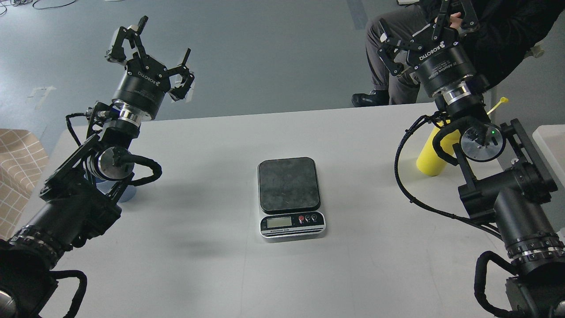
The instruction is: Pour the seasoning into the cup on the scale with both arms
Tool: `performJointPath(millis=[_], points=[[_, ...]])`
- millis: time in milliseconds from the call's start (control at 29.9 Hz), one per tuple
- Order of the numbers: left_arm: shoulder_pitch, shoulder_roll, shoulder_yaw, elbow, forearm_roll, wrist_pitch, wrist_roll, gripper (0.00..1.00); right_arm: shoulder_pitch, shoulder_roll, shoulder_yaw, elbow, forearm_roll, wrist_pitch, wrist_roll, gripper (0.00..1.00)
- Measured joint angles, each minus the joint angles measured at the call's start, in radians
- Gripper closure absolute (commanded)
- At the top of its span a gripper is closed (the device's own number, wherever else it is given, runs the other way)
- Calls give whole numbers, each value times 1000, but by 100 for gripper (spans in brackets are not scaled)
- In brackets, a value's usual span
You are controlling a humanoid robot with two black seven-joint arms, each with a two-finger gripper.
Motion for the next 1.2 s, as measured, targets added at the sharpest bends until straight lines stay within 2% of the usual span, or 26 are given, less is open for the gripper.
performJointPath(millis=[702, 1203], points=[[7, -17, 2, -2, 2, 0, 13, 2, -13, 0, -3, -1, -6, 0, -1, 0], [8, -14, 1, -8, 2, 0, 4, 2, -14, 0, -3, 4, -7, 0, 0, 0]])
